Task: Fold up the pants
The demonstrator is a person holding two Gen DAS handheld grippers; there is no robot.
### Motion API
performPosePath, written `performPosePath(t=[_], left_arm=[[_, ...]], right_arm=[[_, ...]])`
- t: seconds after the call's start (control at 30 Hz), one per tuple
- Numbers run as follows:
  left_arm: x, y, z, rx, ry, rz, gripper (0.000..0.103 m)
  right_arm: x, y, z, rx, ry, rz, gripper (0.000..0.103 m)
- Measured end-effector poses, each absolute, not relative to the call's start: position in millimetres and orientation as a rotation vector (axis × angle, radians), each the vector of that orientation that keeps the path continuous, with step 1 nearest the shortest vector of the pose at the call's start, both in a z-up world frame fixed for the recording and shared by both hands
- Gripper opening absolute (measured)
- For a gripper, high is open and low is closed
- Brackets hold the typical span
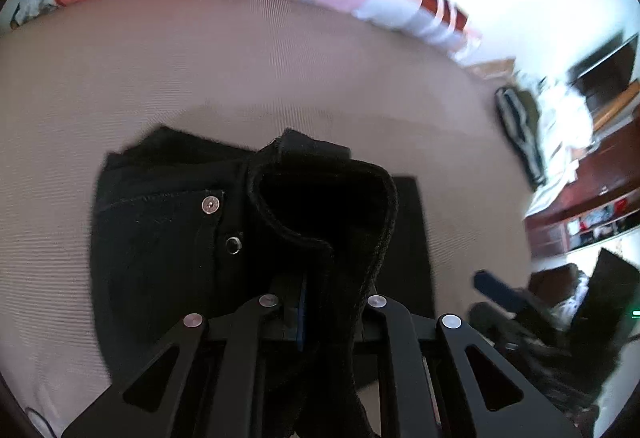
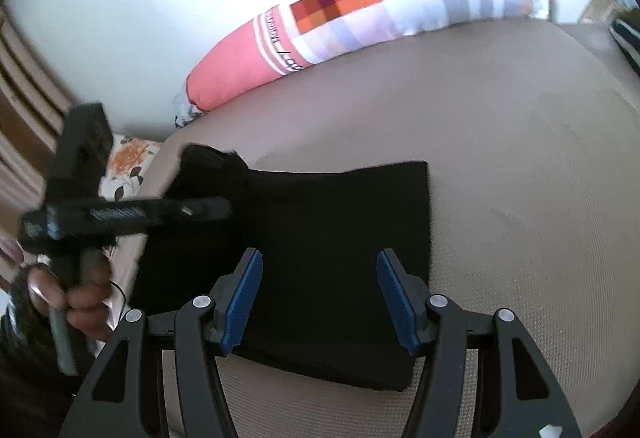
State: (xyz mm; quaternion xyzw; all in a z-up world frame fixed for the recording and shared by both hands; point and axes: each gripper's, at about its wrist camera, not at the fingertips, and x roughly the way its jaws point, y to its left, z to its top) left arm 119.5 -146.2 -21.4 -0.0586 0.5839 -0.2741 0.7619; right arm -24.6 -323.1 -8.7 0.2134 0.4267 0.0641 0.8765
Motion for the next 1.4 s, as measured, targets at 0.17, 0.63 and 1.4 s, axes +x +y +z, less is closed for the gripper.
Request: performPosePath(t=[0.17, 0.63, 1.4], left_arm=[[113.7, -170.4, -46.5, -0.061, 1.261, -0.562, 0.020], [94.5, -123.0, -6.9, -0.108, 1.114, -0.682, 0.064], [118.6, 9.5, -65.3, -0.150, 1.164, -0.295, 0.065]], right_arm=[[-24.3, -336.3, -22.9, 0.509, 0.910, 0.135, 0.057], [-5.7, -342.6, -45.6, 0.636, 0.978, 0.312, 0.059], [63.8, -313.6, -94.1, 0.778, 1.048, 0.482, 0.016]])
